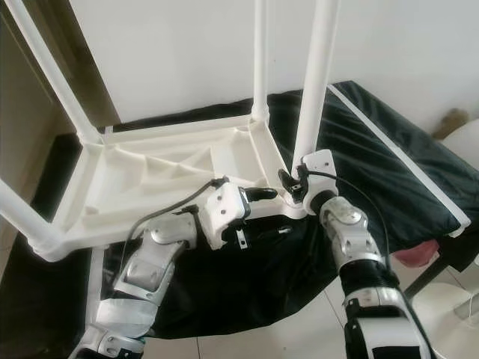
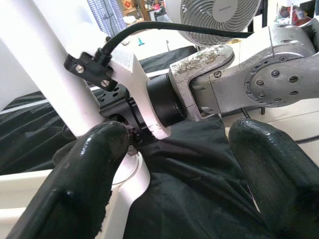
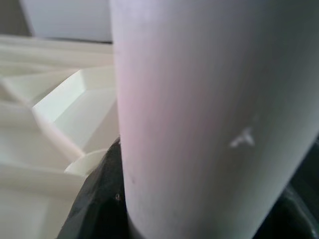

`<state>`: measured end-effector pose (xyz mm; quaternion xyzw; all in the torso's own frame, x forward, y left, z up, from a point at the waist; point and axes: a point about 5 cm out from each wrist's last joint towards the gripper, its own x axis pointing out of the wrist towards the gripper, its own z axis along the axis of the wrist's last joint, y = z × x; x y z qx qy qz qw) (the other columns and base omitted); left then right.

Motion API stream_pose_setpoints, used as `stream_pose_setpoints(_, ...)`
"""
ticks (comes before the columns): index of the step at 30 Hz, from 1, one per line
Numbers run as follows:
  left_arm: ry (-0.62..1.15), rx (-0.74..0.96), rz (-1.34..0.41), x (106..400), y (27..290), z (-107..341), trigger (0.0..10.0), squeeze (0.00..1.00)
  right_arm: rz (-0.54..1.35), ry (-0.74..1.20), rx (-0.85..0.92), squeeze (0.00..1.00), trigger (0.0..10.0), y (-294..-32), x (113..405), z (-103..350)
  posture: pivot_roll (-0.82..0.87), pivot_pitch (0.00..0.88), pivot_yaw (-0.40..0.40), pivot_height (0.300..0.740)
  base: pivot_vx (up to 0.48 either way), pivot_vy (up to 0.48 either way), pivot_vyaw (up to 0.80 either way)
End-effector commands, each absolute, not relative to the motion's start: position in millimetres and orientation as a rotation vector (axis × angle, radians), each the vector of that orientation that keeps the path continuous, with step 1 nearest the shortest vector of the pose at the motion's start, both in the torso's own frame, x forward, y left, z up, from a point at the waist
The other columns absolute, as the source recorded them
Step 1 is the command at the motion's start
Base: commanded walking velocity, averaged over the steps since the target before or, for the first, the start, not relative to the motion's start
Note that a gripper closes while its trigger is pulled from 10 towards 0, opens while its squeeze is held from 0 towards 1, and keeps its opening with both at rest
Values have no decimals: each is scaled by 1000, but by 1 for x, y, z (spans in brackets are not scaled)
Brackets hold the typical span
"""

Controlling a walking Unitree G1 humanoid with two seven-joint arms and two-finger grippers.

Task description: Building children table

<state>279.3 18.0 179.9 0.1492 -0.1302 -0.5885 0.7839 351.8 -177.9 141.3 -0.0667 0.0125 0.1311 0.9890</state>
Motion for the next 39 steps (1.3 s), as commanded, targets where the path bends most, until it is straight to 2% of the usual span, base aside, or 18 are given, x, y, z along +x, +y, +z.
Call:
stream_pose_setpoints(1, -275, 300, -1113, 286, 22, 179, 10000, 0, 201, 167, -98, 0, 10000, -174, 342, 112, -89, 0, 78, 740, 0, 0, 0)
stream_pose_setpoints(4, -273, 300, -1119, 285, 21, 178, 10000, 0, 94, 183, -40, 0, 10000, -161, 336, 109, -90, 0, 77, 740, 0, 0, 0)
stream_pose_setpoints(9, -272, 298, -1123, 284, 21, 177, 10000, 0, 10, 196, -4, 0, 10000, -153, 332, 107, -89, 0, 75, 740, 0, 0, 0)
stream_pose_setpoints(11, -269, 296, -1125, 283, 20, 177, 10000, 0, -136, 191, 24, 0, 10000, -146, 329, 106, -87, 0, 68, 740, 0, 0, 0)
stream_pose_setpoints(15, -269, 296, -1127, 283, 19, 176, 10000, 0, -250, 180, 51, 0, 10000, -142, 326, 109, -82, 0, 61, 740, 0, 0, 0)
stream_pose_setpoints(23, -264, 288, -1123, 278, 17, 174, 10000, 0, -279, 153, 75, 0, 10000, -127, 321, 117, -61, 0, 44, 740, 0, 0, 0)
stream_pose_setpoints(30, -261, 278, -1113, 277, 17, 175, 10000, 0, -279, 107, 92, 0, 10000, -137, 314, 122, -62, 0, 48, 740, 0, 0, 0)
stream_pose_setpoints(31, -260, 279, -1117, 277, 17, 175, 10000, 0, -269, 83, 98, 369, 10000, -140, 312, 124, -62, 0, 51, 740, 0, 0, 0)
stream_pose_setpoints(33, -259, 282, -1123, 277, 15, 175, 10000, 0, -267, 54, 83, 369, 10000, -147, 309, 127, -59, 0, 59, 740, 0, 0, 0)
stream_pose_setpoints(34, -259, 295, -1128, 278, 17, 176, 10000, 0, -260, 15, 69, 1000, 10000, -153, 305, 128, -53, 0, 67, 740, 0, 0, 0)
stream_pose_setpoints(39, -260, 360, -1127, 282, 28, 178, 10000, 0, -192, -88, 56, 1000, 10000, -166, 295, 132, -28, 0, 69, 740, 0, 0, 0)
